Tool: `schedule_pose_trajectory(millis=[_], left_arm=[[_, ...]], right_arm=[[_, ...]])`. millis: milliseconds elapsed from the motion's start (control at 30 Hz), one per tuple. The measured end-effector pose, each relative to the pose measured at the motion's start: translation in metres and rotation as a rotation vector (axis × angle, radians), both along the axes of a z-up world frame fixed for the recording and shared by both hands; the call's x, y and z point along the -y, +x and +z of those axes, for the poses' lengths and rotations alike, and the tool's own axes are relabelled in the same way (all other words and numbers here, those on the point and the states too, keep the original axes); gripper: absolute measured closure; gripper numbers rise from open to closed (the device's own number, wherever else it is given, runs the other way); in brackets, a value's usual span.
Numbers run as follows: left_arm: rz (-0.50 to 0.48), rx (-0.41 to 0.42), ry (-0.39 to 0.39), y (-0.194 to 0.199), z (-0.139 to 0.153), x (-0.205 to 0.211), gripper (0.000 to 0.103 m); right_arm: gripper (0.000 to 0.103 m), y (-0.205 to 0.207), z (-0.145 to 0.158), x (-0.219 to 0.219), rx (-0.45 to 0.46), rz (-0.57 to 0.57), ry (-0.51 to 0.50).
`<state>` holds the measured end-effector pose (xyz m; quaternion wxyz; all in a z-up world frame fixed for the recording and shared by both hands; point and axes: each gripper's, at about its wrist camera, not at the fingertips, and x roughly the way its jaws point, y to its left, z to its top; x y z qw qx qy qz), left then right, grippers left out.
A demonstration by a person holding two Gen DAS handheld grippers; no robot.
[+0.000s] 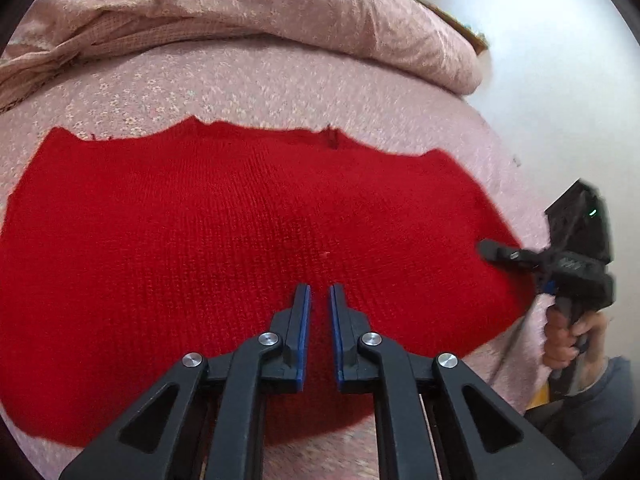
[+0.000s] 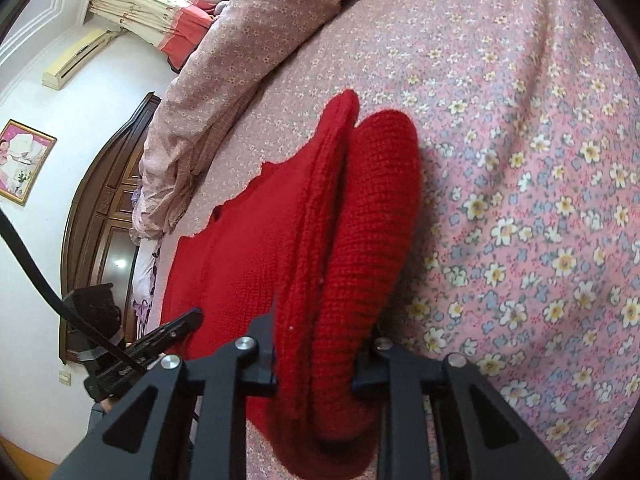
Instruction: Fold small clothes
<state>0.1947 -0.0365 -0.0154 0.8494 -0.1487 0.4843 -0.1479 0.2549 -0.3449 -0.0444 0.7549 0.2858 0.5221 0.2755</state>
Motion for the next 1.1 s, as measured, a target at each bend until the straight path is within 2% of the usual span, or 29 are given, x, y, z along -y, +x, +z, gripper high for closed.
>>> schedule_pose_trajectory(millis=[33, 100, 167, 233, 433, 500, 567, 633, 700, 767, 867, 1100], left_arm=[[-0.009, 0.013, -0.02, -0.004, 0.006, 0.001, 0.1], [-0.018, 0.008, -0.001, -0.006, 0.006, 0.007, 0.1], [-0.017, -0.029, 0.042, -0.003, -0.007, 0.014, 0.103], [-0.002, -0.041, 0.048, 0.0, -0.02, 0.015, 0.103], [0.016, -0.014, 0.054, -0.01, 0.002, 0.012, 0.103], [0.023, -0.038, 0.069, -0.007, -0.007, 0.013, 0.103], [0.019, -0.064, 0.033, -0.005, -0.024, 0.012, 0.103], [0.016, -0.051, 0.035, -0.007, -0.017, 0.011, 0.103], [0.005, -0.033, 0.001, -0.012, -0.005, 0.005, 0.103], [0.005, -0.002, -0.052, -0.022, 0.01, -0.01, 0.103], [0.045, 0.038, -0.072, -0.033, 0.029, -0.044, 0.103], [0.217, 0.026, -0.128, -0.051, 0.033, -0.144, 0.103]], right_arm=[[0.08, -0.001, 0.001, 0.001, 0.003, 0.002, -0.005], [0.08, -0.001, 0.003, 0.0, 0.01, 0.003, -0.019], [0.08, 0.0, 0.007, -0.004, 0.019, 0.001, -0.031], [0.081, 0.0, 0.014, -0.006, 0.034, -0.002, -0.032], [0.082, -0.004, 0.054, -0.021, 0.097, 0.003, -0.043], [0.082, -0.006, 0.066, -0.029, 0.11, 0.008, -0.07], [0.082, -0.006, 0.076, -0.038, 0.107, 0.01, -0.096], [0.082, -0.006, 0.087, -0.05, 0.108, 0.013, -0.132], [0.082, -0.006, 0.104, -0.065, 0.125, 0.021, -0.186], [0.082, -0.006, 0.119, -0.077, 0.131, 0.023, -0.227], [0.082, -0.005, 0.146, -0.105, 0.15, 0.042, -0.313], [0.082, -0.01, 0.192, -0.198, 0.203, 0.132, -0.542]])
